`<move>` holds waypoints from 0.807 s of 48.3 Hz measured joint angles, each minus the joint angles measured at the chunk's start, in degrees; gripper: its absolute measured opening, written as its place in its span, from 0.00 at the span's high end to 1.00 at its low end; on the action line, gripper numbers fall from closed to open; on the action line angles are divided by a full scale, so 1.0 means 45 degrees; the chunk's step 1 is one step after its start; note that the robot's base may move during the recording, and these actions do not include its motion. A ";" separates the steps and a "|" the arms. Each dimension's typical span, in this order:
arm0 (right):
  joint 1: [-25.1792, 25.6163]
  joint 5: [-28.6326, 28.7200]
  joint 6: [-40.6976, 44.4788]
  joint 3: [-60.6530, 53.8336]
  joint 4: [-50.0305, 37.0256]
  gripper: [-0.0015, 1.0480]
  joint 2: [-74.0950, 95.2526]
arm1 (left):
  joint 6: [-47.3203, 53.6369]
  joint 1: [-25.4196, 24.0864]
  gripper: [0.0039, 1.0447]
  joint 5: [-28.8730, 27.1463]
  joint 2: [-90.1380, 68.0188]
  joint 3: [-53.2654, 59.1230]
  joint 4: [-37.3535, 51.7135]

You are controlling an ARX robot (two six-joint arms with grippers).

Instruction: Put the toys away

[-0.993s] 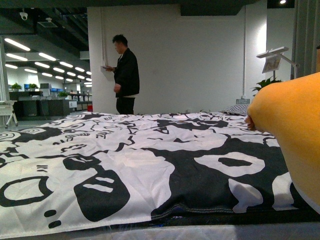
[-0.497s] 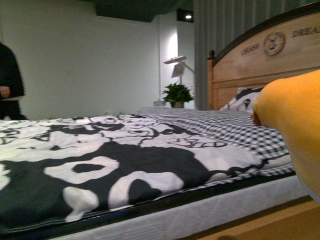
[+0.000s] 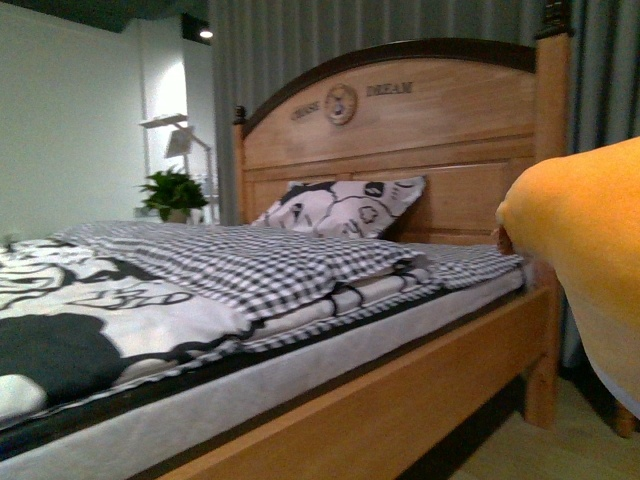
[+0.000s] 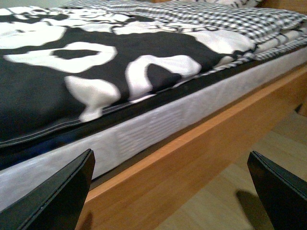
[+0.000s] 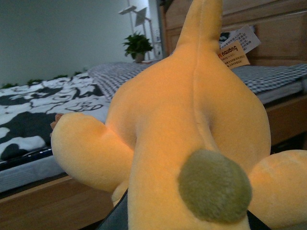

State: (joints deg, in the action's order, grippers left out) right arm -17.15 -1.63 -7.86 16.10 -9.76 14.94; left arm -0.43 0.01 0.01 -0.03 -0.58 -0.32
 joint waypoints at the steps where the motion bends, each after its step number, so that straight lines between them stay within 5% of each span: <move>1: 0.0000 -0.0005 0.0000 0.0000 0.0000 0.81 -0.0015 | 0.0000 0.0000 0.05 0.0000 0.0000 0.0000 0.0000; 39: 0.0005 -0.0005 0.0000 0.0000 0.0000 0.81 0.0000 | 0.0005 0.0000 0.05 0.0053 0.0000 0.0000 0.0000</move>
State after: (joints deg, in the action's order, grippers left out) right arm -17.12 -1.65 -7.86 16.10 -9.76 14.94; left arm -0.40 0.01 0.25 -0.03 -0.58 -0.32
